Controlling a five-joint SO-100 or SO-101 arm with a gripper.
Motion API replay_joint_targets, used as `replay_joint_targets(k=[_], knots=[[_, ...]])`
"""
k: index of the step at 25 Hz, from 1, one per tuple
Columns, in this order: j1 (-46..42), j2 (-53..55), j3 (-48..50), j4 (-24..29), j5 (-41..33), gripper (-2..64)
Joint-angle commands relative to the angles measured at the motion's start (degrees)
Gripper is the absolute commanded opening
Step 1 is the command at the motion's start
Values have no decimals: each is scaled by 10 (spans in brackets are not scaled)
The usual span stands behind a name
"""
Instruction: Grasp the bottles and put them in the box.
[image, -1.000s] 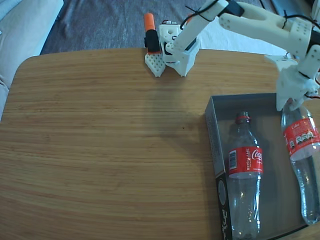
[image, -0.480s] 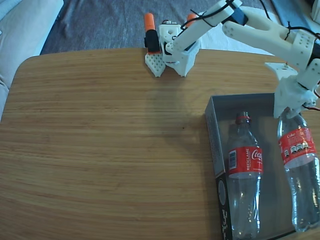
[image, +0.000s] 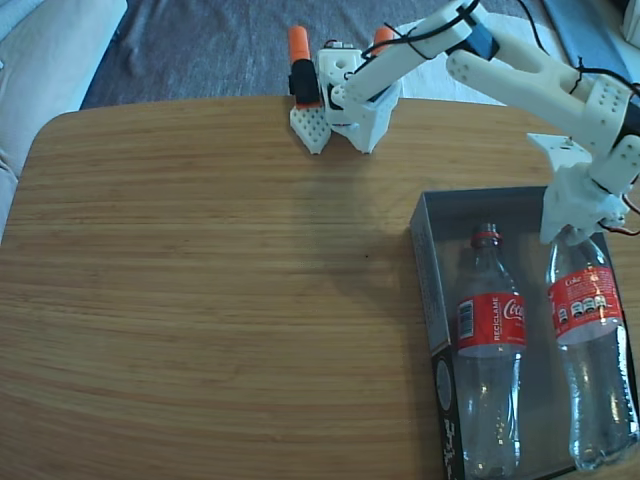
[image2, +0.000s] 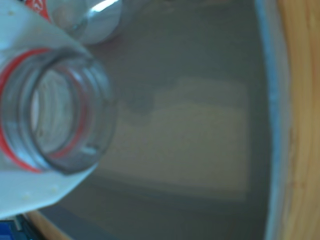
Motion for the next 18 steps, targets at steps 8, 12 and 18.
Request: replay_joint_targets(k=[8,12,18], knots=[[-7,13,3,-3,1,-3],[-13,14,4,-3,1,-2],[-32,21,8,-3,1,-2]])
